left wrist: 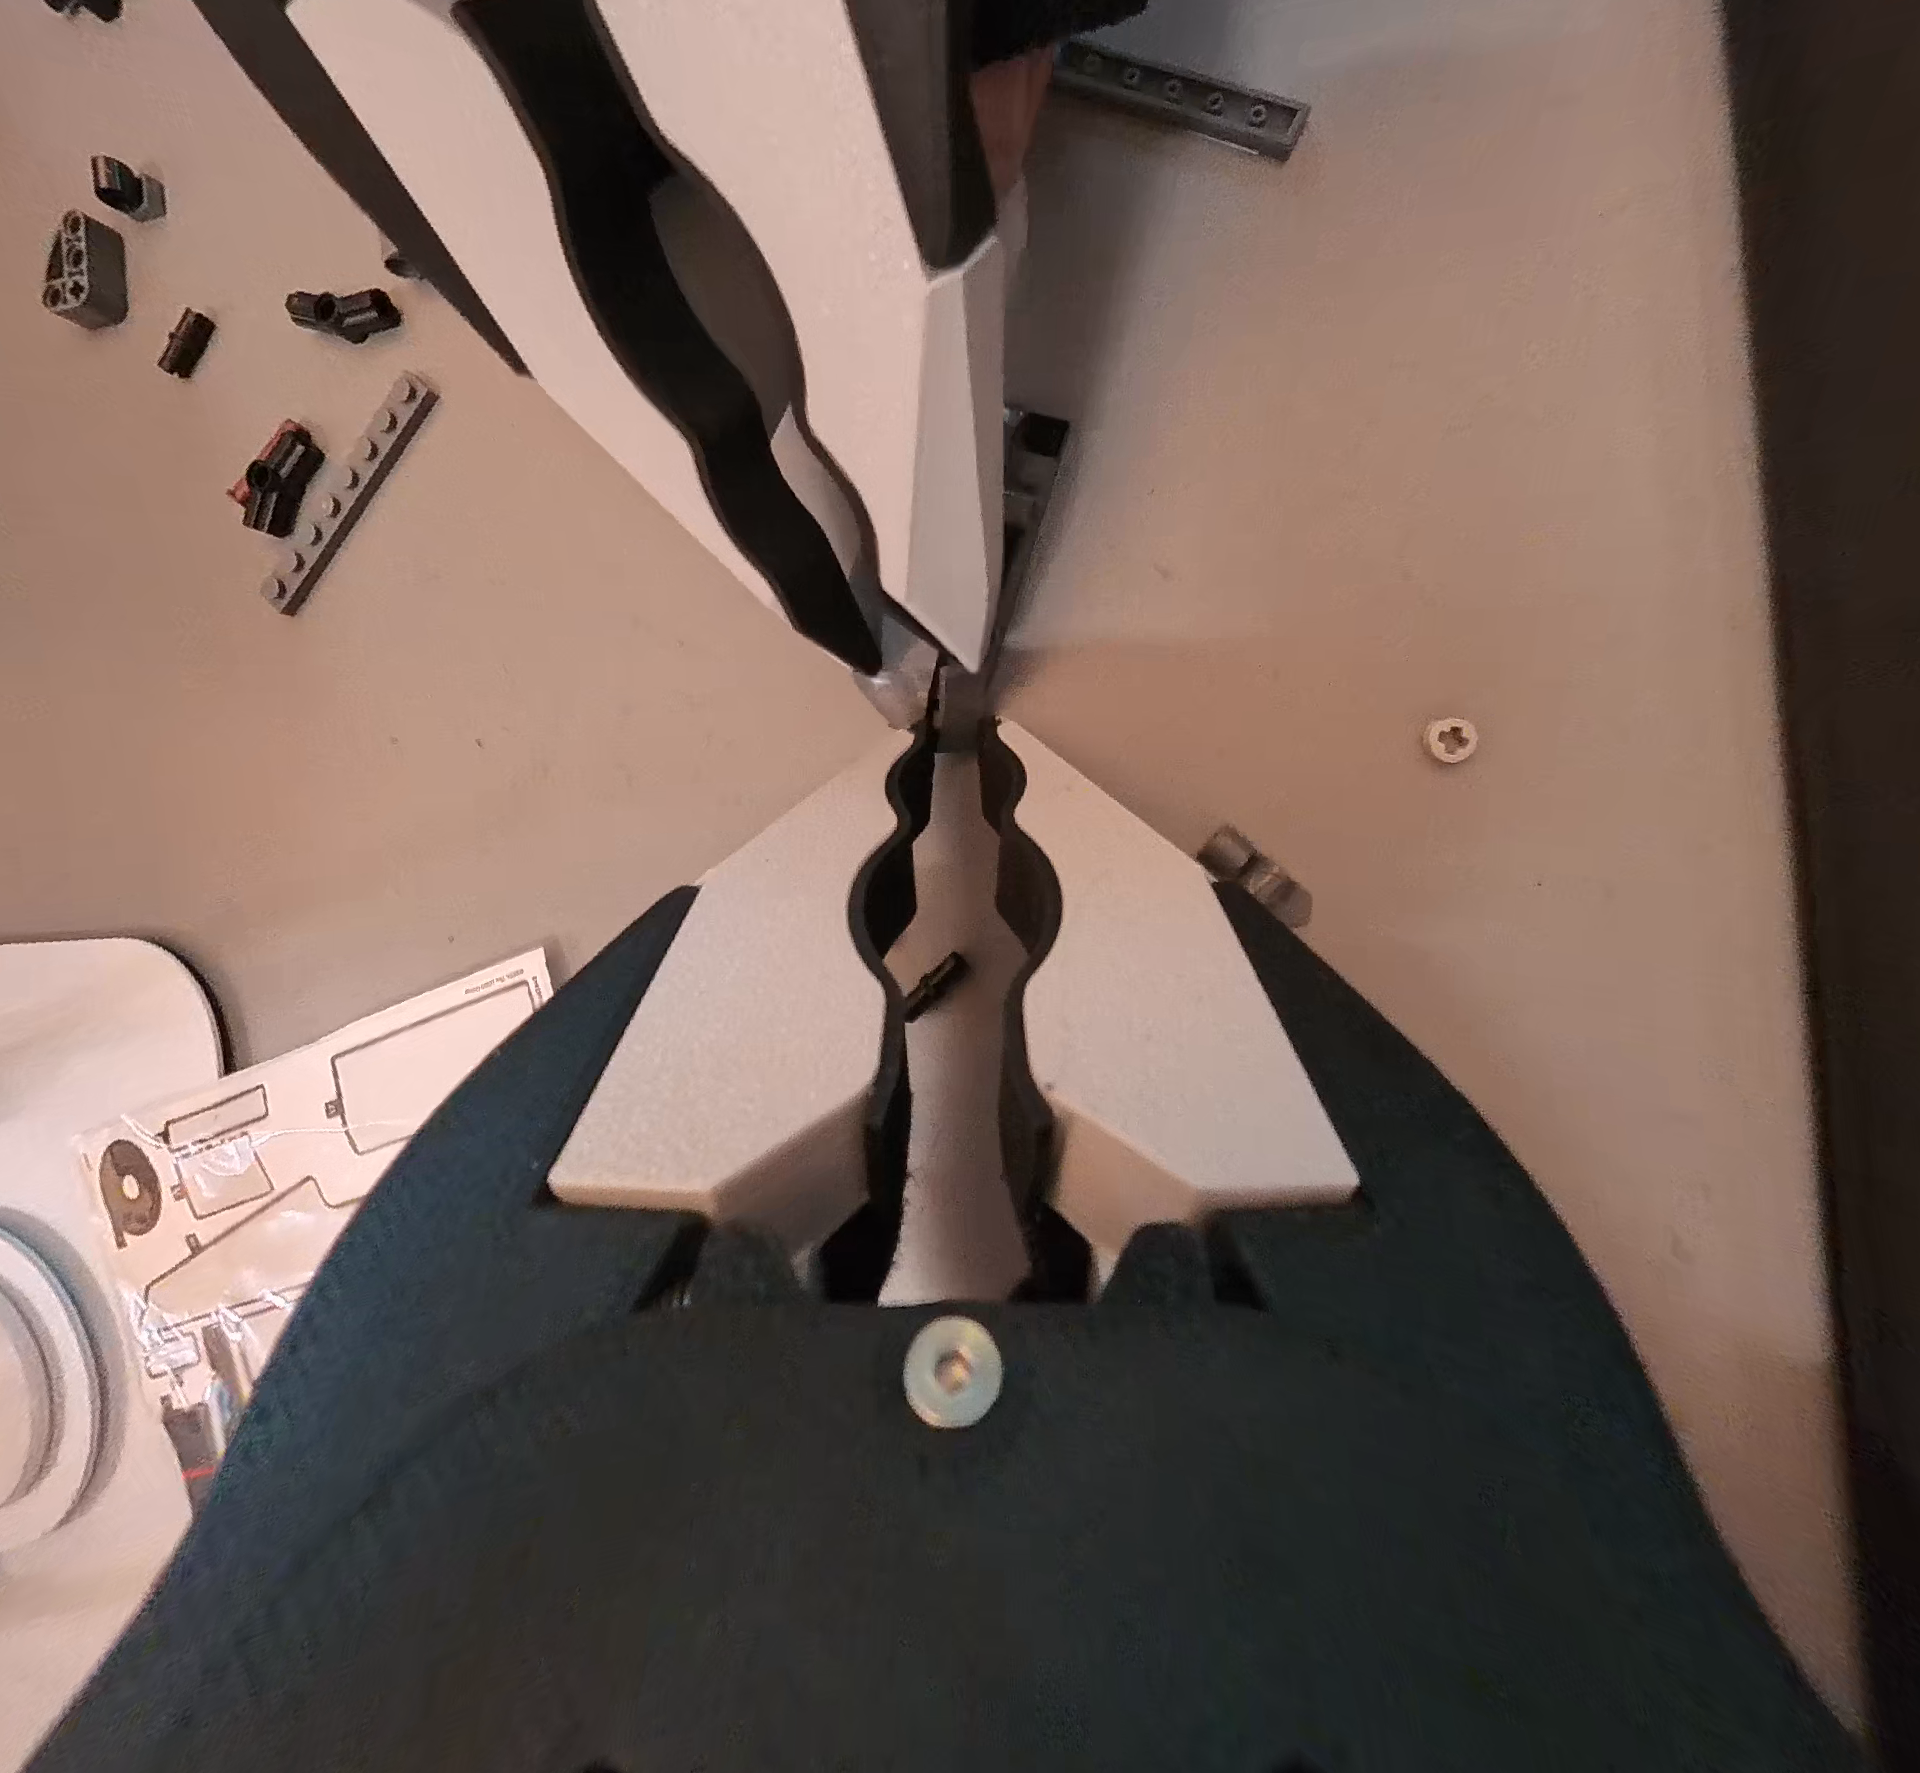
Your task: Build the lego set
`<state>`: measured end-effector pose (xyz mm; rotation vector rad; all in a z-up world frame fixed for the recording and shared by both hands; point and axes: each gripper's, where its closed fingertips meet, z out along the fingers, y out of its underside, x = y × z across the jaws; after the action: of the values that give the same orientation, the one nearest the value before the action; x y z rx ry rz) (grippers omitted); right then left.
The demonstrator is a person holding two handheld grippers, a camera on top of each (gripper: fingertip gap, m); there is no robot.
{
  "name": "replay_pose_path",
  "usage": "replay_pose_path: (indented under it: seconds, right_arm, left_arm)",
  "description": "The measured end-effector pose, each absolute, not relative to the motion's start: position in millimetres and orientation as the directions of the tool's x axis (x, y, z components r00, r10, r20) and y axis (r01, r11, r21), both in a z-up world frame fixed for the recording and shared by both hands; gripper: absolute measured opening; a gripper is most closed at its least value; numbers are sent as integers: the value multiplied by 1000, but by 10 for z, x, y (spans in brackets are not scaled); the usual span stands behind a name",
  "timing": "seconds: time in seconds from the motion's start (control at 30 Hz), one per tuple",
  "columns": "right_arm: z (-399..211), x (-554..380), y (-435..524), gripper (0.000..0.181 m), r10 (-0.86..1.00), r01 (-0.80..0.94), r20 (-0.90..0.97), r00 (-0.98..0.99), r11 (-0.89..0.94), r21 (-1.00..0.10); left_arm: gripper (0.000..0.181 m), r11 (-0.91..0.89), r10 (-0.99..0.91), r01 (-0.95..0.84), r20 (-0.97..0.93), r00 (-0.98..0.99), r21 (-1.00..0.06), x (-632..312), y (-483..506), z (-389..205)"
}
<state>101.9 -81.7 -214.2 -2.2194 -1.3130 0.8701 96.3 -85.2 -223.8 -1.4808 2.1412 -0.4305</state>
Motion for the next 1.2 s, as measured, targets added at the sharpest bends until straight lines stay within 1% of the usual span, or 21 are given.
replay_pose_path:
  seconds: [0.13,0.2,0.23,0.43,0.67,0.8,0.9,0.97,1.1,1.13,1.2]
  right_arm:
    - [-2151,968,-847,16,882,623,-319,348,-471,-624]
    - [-2223,982,-867,12,882,652,-314,351,-471,-594]
    - [-2252,989,-875,6,882,661,-314,353,-472,-583]
    - [-2173,991,-850,14,878,634,-316,358,-477,-608]
    - [-2072,1139,-778,14,863,599,-303,403,-500,-626]
    - [-2083,1355,-782,11,846,620,-275,456,-524,-584]
    - [-2046,1487,-855,10,829,612,-306,468,-554,-564]
    - [-2089,1581,-943,7,818,632,-327,473,-573,-522]
    - [-2247,1599,-1085,8,828,696,-340,447,-560,-450]
    - [-2255,1565,-1081,4,828,697,-344,442,-559,-449]
    - [-2252,1480,-1080,6,839,702,-349,419,-542,-462]
  left_arm:
    - [6,372,-928,-777,-225,-297,-508,986,-862,-2244]
    - [6,380,-924,-789,-241,-298,-483,979,-830,-2270]
    - [6,384,-922,-787,-241,-302,-483,982,-832,-2266]
    - [6,380,-924,-788,-234,-301,-485,981,-824,-2264]
    - [6,379,-925,-773,-234,-299,-510,1016,-836,-2226]
    - [6,381,-924,-766,-236,-300,-518,1055,-836,-2218]
    - [6,383,-924,-760,-234,-303,-525,1079,-850,-2200]
    - [6,382,-924,-760,-236,-301,-526,1081,-844,-2187]
    - [6,375,-927,-759,-229,-298,-532,1073,-843,-2168]
    - [6,376,-927,-760,-229,-298,-531,1066,-844,-2168]
    - [6,375,-927,-758,-220,-304,-534,1051,-859,-2158]
